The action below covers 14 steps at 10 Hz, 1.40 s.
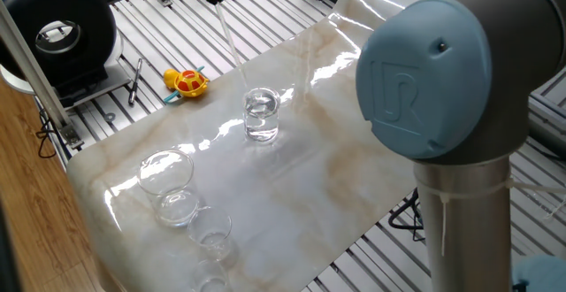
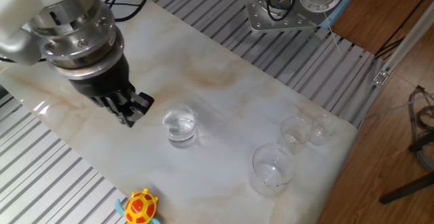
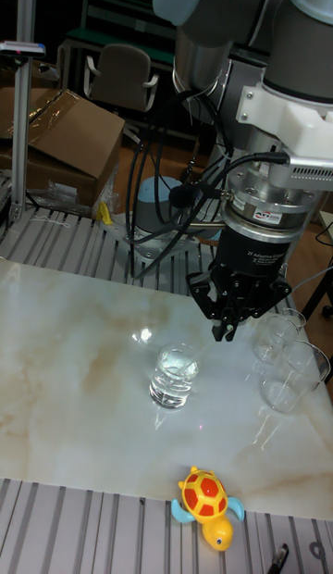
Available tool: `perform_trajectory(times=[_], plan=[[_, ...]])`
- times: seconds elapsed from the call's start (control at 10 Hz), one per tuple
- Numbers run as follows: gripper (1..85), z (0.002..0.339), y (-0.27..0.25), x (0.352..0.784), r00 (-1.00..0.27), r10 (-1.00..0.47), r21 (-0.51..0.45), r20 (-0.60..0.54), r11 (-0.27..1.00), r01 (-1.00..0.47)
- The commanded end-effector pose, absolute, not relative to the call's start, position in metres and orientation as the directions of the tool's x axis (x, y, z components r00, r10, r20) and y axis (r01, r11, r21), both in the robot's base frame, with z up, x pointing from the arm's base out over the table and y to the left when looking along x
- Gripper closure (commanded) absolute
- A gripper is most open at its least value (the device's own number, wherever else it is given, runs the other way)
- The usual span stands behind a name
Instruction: Stir the beaker with a glass rod
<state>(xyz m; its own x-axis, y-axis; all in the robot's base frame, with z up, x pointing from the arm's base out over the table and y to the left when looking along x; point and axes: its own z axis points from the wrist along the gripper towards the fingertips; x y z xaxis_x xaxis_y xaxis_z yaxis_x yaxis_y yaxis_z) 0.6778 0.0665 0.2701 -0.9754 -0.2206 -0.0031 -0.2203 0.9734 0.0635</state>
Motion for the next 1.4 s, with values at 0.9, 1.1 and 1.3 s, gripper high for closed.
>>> perform_trajectory(times=[0.9,1.1,1.3], plan=[[84.7,0.265,0.079,0.674,-0.988,-0.156,0.141,-0.003,0.978,-0.155],[84.7,0.266,0.084,0.664,-0.992,-0.121,0.172,0.032,0.979,-0.113],[84.7,0.263,0.073,0.657,-0.99,-0.135,0.149,0.048,0.981,-0.127]])
